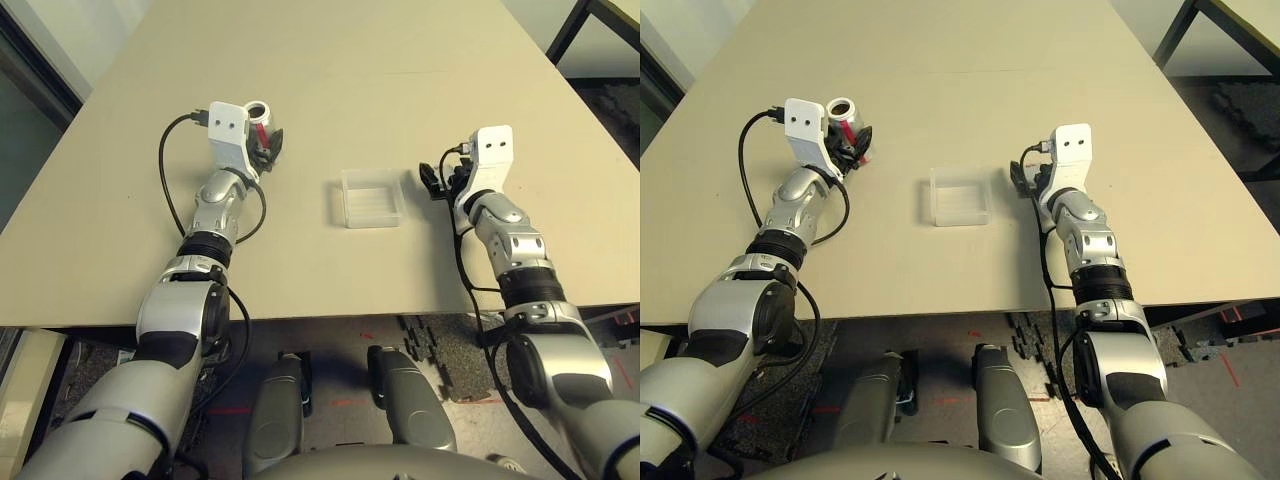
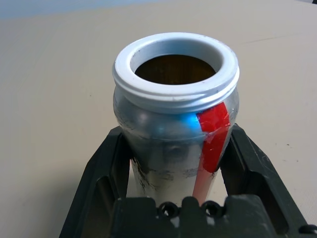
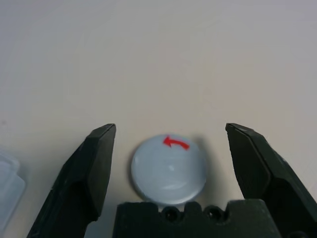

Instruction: Pour the medicine from the bottle into the box.

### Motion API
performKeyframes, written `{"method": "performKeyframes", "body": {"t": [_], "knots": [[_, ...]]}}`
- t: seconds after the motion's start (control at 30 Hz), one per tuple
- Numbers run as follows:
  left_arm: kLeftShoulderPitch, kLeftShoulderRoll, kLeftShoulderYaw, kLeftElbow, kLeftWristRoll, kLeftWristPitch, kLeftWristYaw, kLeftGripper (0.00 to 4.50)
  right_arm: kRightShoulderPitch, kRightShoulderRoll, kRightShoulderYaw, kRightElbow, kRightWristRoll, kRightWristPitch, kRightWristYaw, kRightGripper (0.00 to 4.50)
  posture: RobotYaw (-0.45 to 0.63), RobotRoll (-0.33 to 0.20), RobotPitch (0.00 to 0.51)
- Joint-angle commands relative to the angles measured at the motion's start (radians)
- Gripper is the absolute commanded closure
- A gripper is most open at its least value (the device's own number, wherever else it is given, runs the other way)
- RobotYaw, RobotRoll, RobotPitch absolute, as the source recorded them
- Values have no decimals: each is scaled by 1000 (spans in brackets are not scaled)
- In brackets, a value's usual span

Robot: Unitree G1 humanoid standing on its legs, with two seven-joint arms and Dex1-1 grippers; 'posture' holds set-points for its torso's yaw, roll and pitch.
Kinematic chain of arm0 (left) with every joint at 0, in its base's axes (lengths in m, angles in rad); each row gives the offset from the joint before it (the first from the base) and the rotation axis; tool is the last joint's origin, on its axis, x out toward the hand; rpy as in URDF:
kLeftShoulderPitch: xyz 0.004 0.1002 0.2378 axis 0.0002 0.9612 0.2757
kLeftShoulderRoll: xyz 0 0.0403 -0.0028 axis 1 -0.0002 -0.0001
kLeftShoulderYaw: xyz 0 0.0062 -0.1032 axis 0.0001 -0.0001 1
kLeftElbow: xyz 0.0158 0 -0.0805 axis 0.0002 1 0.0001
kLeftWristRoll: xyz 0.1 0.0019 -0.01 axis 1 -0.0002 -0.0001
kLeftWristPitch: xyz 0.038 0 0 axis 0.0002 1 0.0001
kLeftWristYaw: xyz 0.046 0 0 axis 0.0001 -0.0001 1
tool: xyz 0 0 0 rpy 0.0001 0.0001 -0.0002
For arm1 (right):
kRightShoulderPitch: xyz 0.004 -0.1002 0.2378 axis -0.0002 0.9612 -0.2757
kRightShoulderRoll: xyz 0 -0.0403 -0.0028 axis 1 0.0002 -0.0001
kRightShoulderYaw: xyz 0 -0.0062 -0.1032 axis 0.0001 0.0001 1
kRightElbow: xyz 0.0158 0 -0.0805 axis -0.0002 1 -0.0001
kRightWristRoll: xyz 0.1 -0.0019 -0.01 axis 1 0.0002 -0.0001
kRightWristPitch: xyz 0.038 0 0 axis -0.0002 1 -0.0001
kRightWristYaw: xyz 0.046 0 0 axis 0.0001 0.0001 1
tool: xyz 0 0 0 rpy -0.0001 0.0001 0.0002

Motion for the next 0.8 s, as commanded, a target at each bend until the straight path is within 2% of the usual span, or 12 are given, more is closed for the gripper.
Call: {"method": "performKeyframes", "body": {"t": [0.03,0.2,0.27,0.37,0.43,0.57,0.63,0.73,0.8], "knots": [[4,16,17,8,-2,26,15,1693,7,-56,-18,-141,30,126,39,0,-123,0,162],[-29,52,39,42,-4,69,29,1693,72,-220,-12,-455,124,447,169,0,-122,0,164],[-54,71,40,71,5,94,38,1693,142,-335,13,-589,184,575,282,0,-121,0,163],[-87,87,46,107,7,126,51,1693,230,-456,22,-732,271,692,408,0,-129,0,162],[-108,93,51,127,8,141,63,1693,272,-499,17,-796,316,736,457,0,-139,0,162],[-191,101,34,155,40,144,68,1693,281,-474,56,-844,341,757,466,0,-160,0,159],[-254,108,-24,164,107,124,48,1693,257,-442,84,-839,335,750,452,0,-160,0,157],[-371,108,-201,170,285,41,-31,1693,226,-414,122,-825,326,747,450,0,-152,0,151],[-462,99,-363,170,443,-63,-92,1693,206,-404,152,-805,313,733,457,0,-144,0,148]]}}
